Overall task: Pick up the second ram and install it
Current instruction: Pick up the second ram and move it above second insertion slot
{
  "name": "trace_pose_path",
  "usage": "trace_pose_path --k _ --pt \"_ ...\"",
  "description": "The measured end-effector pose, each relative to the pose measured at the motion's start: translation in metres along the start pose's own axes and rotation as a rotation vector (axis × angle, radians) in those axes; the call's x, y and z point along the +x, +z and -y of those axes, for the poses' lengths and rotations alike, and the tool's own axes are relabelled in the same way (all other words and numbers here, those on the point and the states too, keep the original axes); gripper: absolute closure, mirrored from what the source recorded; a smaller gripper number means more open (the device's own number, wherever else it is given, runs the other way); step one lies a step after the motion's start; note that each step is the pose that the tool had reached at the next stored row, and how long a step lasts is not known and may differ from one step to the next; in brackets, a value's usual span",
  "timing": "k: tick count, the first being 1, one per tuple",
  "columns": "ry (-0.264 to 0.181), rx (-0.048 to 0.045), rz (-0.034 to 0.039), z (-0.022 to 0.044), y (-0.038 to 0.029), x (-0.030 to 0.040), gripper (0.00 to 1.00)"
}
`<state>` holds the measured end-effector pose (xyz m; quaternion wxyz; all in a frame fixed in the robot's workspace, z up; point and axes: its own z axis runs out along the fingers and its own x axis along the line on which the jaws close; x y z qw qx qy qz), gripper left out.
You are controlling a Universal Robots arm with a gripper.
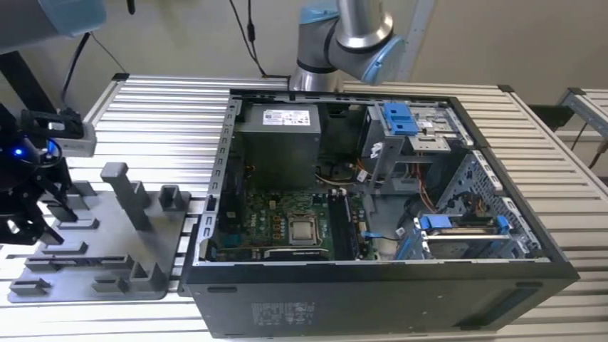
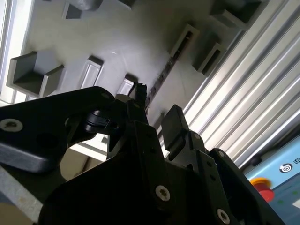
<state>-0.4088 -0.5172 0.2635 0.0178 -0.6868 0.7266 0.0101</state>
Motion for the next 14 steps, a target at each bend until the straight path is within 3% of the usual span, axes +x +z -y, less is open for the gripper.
trace_pose_path --k 14 --pt "-0.003 0.0000 0.0002 -0.0013 0.0215 0.0016 0.58"
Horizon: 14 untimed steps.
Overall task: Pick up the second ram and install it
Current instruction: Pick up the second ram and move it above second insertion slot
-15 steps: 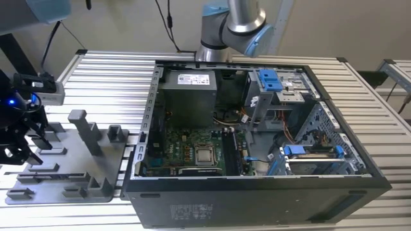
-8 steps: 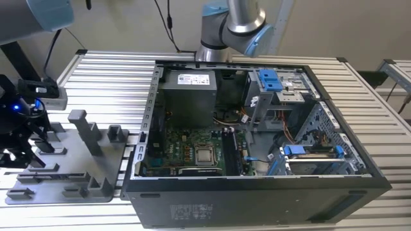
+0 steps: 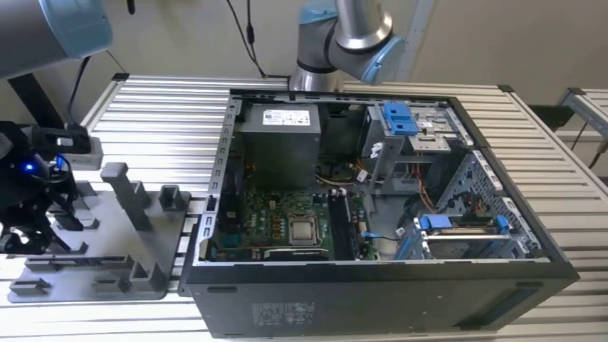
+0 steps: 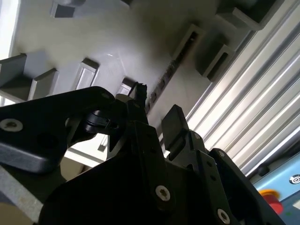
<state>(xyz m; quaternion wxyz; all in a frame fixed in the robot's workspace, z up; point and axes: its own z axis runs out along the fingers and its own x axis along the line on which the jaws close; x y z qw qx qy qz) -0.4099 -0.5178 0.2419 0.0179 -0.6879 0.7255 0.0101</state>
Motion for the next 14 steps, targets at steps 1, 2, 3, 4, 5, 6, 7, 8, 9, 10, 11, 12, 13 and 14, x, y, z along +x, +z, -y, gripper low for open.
trace_pose_path --k 1,2,3,4,5,6,7,8,9,10,11,12,13,14 --pt "0.000 -0.0001 -0.0003 0.0000 0.0015 0.0001 0.58" --pt "-0.001 -0.0002 -0.0005 -0.0001 0.0030 0.0001 0.58" --pt "-0.001 -0.0002 -0.0005 -0.0002 0.0049 0.0003 0.58" --pt "-0.002 -0.0001 -0.0004 -0.0004 0.0068 0.0005 0.58" --pt "-0.003 -0.0002 -0.0006 -0.0008 0.0084 0.0007 0.58" --pt "-0.003 -0.0004 -0.0007 -0.0014 0.0100 0.0010 0.58" --pt "-0.004 -0.0004 -0.0006 -0.0019 0.0116 0.0013 0.58" --pt "-0.005 -0.0003 -0.0005 -0.0024 0.0132 0.0016 0.58" --pt "-0.006 -0.0004 -0.0005 -0.0029 0.0147 0.0019 0.58" --pt "-0.007 -0.0004 -0.0004 -0.0034 0.0163 0.0022 0.58" --pt "-0.008 -0.0004 -0.0004 -0.0038 0.0176 0.0027 0.58" --pt "-0.010 -0.0003 -0.0004 -0.0042 0.0190 0.0035 0.58" --pt "-0.013 0.0000 -0.0003 -0.0043 0.0202 0.0045 0.58" --pt "-0.016 0.0005 -0.0002 -0.0044 0.0212 0.0056 0.58"
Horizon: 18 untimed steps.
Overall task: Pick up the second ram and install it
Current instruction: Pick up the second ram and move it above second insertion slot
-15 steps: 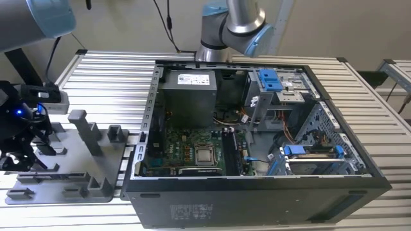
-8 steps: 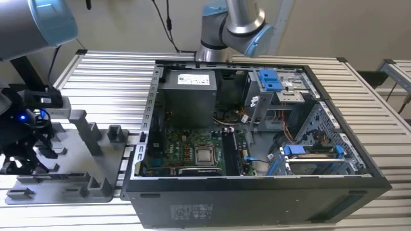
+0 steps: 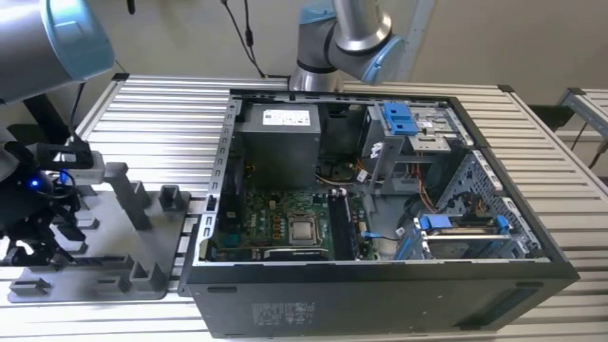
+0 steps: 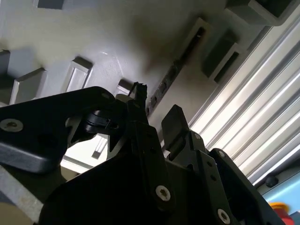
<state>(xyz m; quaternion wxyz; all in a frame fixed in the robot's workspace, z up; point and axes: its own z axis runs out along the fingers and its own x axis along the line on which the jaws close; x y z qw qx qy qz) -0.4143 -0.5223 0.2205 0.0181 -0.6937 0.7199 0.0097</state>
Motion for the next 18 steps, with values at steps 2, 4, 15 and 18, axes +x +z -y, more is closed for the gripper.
trace_pose_path --k 2,4,15,18 --pt "-0.006 0.0008 0.0000 0.0001 0.0019 0.0019 0.58" --pt "-0.010 0.0014 0.0002 0.0000 0.0049 0.0022 0.58" --pt "-0.036 0.0015 0.0003 0.0017 0.0178 0.0033 0.58" --pt "-0.042 0.0026 0.0004 0.0016 0.0205 0.0035 0.58"
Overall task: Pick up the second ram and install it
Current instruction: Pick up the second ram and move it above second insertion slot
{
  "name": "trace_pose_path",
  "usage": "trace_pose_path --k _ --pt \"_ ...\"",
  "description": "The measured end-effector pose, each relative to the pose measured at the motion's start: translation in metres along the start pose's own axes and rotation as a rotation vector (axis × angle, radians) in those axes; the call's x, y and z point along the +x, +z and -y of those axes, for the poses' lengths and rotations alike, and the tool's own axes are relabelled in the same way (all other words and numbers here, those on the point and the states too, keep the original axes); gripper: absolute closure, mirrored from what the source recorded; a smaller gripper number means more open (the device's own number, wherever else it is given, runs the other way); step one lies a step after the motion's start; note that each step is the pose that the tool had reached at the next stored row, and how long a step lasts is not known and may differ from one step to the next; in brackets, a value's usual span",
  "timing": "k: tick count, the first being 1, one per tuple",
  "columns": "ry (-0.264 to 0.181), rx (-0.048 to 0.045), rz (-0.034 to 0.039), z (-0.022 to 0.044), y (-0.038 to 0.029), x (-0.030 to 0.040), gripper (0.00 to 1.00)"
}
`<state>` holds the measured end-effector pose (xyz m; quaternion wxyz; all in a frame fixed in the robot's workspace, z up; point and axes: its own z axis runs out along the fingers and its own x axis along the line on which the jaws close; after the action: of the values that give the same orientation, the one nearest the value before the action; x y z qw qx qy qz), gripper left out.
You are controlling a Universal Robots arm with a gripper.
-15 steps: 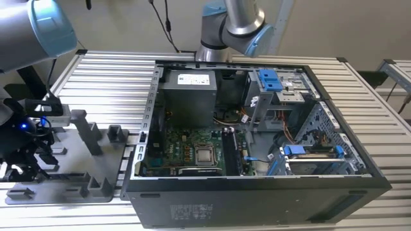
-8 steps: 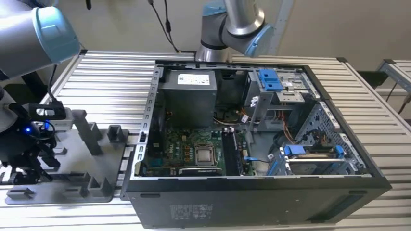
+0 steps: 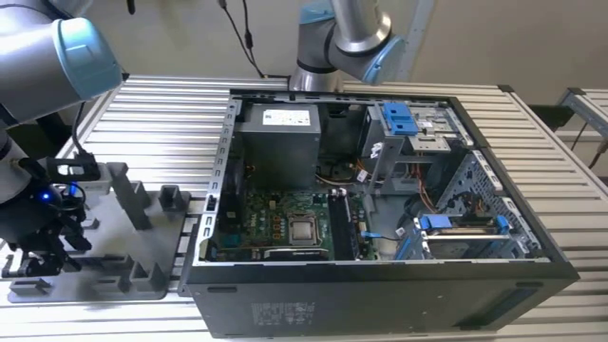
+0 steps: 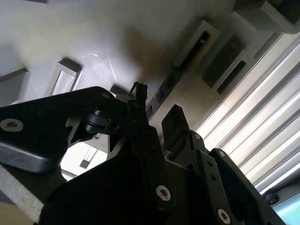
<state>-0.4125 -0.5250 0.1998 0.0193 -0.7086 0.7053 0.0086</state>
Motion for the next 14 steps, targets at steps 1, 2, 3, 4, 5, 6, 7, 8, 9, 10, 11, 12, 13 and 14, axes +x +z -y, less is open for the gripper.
trace_pose_path --k 1,2,3,4,5,6,7,8,9,10,11,12,13,14 --pt "-0.002 0.0006 0.0000 0.0000 0.0009 0.0001 0.58" --pt "-0.004 0.0016 0.0000 0.0000 0.0018 0.0002 0.58" --pt "-0.005 0.0027 0.0001 0.0000 0.0027 0.0002 0.58" --pt "-0.006 0.0036 0.0001 0.0000 0.0034 0.0002 0.58" --pt "-0.006 0.0045 0.0001 0.0000 0.0040 0.0002 0.58" --pt "-0.007 0.0055 0.0001 -0.0001 0.0045 0.0002 0.58" --pt "-0.007 0.0063 0.0001 0.0000 0.0049 0.0003 0.58" --pt "-0.007 0.0068 0.0000 0.0000 0.0051 0.0003 0.58" --pt "-0.007 0.0070 0.0000 -0.0001 0.0051 0.0002 0.58" --pt "-0.007 0.0071 0.0000 0.0000 0.0051 0.0002 0.58" --pt "-0.007 0.0072 0.0000 0.0000 0.0052 0.0002 0.58" --pt "-0.007 0.0073 0.0000 -0.0001 0.0052 0.0003 0.58" --pt "-0.007 0.0073 0.0001 -0.0001 0.0053 0.0002 0.58" --pt "-0.007 0.0074 0.0001 0.0000 0.0052 0.0003 0.58"
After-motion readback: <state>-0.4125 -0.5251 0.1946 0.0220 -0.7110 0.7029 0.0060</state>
